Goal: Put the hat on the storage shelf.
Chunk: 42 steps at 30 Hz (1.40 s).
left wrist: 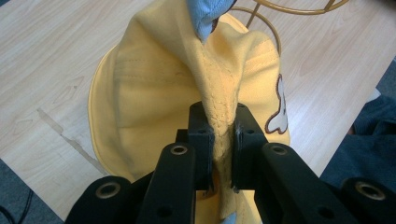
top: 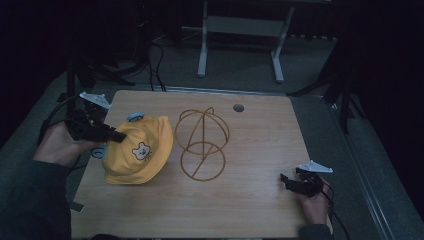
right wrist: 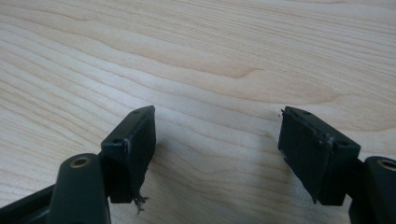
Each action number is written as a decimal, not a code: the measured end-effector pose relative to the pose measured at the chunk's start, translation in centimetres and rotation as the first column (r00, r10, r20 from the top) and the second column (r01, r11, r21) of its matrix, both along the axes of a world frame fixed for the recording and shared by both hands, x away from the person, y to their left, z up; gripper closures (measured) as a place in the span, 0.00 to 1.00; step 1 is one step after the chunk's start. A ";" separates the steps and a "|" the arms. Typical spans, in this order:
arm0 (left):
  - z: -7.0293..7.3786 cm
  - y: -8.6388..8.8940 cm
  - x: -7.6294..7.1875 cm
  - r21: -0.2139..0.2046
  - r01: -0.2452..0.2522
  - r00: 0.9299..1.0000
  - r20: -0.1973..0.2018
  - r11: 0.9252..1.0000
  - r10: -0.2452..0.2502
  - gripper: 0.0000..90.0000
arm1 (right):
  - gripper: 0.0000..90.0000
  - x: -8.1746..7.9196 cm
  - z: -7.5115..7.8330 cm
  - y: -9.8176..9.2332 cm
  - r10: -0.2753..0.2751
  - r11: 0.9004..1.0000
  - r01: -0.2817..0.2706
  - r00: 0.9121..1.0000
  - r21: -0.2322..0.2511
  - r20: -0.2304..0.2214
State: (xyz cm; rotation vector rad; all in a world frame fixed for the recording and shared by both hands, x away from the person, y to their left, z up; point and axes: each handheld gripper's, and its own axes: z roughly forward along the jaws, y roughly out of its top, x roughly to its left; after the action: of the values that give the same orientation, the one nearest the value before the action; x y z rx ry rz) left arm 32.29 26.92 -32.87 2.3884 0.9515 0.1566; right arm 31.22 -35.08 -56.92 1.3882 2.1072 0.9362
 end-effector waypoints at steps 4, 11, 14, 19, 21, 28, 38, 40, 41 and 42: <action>0.5 0.1 0.1 0.007 0.004 1.000 0.007 1.000 -0.004 0.90 | 0.31 0.0 0.0 0.0 0.000 1.000 0.000 1.000 0.000 0.001; 1.1 0.2 0.1 0.007 0.006 1.000 0.013 1.000 -0.006 0.90 | 0.30 0.0 0.0 0.0 0.001 1.000 -0.001 1.000 -0.001 0.002; 1.4 0.5 0.1 -0.003 0.006 1.000 0.019 1.000 -0.006 0.90 | 0.30 0.0 0.0 0.0 0.001 1.000 -0.001 1.000 -0.001 0.001; 1.8 0.6 0.1 -0.003 0.011 1.000 0.024 1.000 -0.011 0.90 | 0.30 0.0 0.0 0.0 0.001 1.000 -0.001 1.000 -0.001 0.001; 2.1 0.5 -0.1 0.003 0.016 0.999 0.029 1.000 -0.016 0.90 | 0.30 0.0 0.0 0.0 0.001 1.000 -0.001 1.000 -0.001 0.001; 3.2 0.2 -0.1 0.008 0.023 0.999 0.043 1.000 -0.023 0.90 | 0.30 0.0 0.0 0.0 0.001 1.000 -0.001 1.000 -0.001 0.001; 4.2 0.3 0.5 -0.022 0.049 0.998 0.042 0.999 -0.048 0.90 | 0.30 0.0 0.0 0.0 0.001 1.000 -0.001 1.000 -0.001 0.001; 4.4 0.3 0.6 -0.028 0.053 0.998 0.041 0.998 -0.051 0.90 | 0.30 0.0 0.0 0.0 0.001 1.000 -0.001 1.000 -0.001 0.001; 4.5 0.3 0.7 -0.029 0.055 0.998 0.044 0.998 -0.054 0.90 | 0.31 0.0 0.0 0.0 0.001 1.000 -0.001 1.000 -0.001 0.001; 4.6 0.3 0.7 -0.026 0.057 0.998 0.042 0.998 -0.056 0.90 | 0.30 0.0 0.0 0.0 0.001 1.000 -0.001 1.000 -0.001 0.001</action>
State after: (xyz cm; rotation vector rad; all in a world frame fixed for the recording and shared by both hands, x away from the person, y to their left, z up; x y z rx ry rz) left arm 32.97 27.20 -28.29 2.3759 0.8607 0.1695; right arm 31.23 -35.10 -56.92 1.3860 2.1072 0.9358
